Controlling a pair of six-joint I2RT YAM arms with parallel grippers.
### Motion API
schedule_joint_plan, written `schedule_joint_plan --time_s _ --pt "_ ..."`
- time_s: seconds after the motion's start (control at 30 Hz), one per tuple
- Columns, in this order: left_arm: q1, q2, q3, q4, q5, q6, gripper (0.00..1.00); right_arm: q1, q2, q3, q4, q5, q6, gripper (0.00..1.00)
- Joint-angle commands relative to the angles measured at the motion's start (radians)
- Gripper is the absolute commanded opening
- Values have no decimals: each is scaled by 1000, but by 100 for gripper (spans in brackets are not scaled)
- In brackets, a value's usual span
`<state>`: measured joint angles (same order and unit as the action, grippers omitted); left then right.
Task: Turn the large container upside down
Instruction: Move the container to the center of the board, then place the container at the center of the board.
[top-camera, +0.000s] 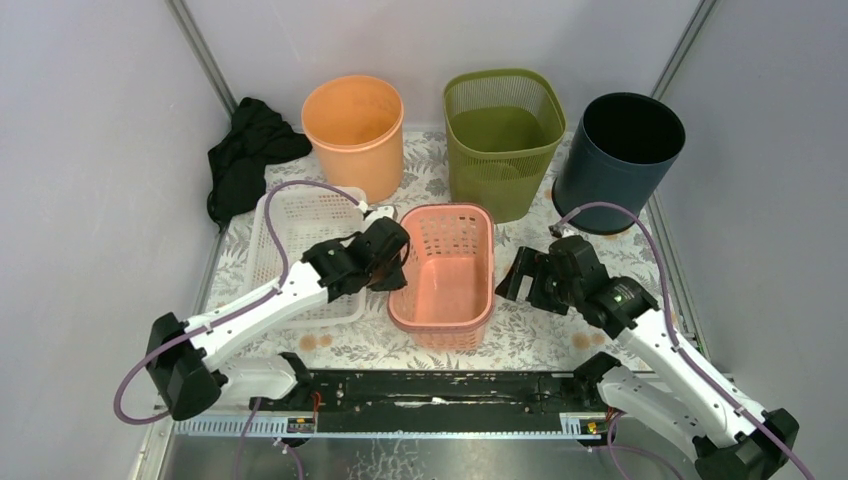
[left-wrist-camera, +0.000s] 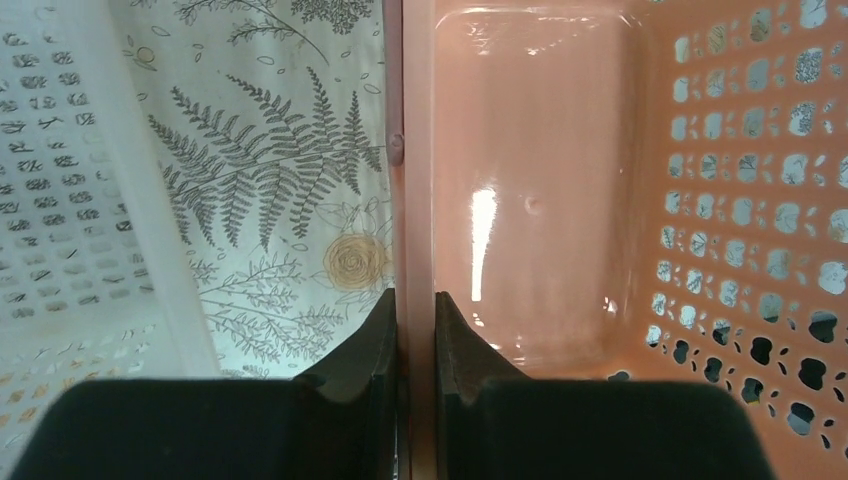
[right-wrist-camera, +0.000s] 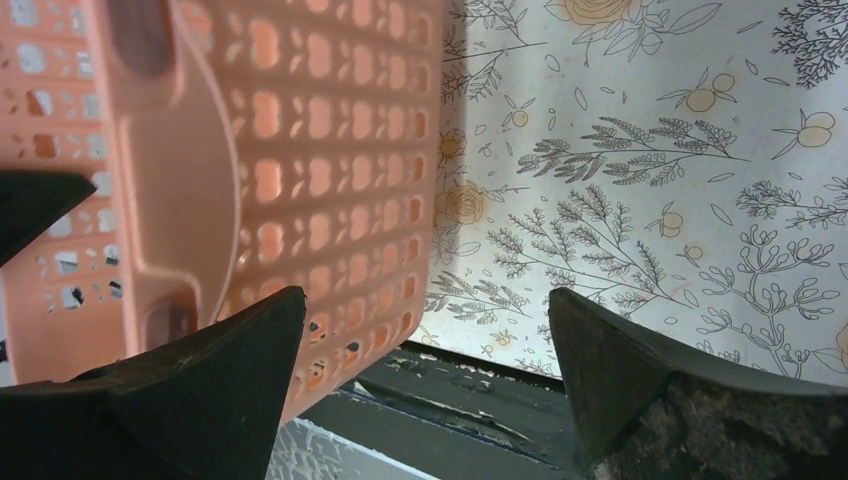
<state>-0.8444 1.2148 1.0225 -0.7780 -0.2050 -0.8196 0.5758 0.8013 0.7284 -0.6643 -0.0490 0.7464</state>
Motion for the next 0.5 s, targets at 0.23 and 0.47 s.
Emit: schedule_joint_plan --time_s 0.23,0.47 --pt "-4 113 71 68 -33 17 46 2 -73 12 -78 -114 -90 99" --pt "-4 125 181 -80 -90 32 84 2 -23 92 -114 -183 -99 99"
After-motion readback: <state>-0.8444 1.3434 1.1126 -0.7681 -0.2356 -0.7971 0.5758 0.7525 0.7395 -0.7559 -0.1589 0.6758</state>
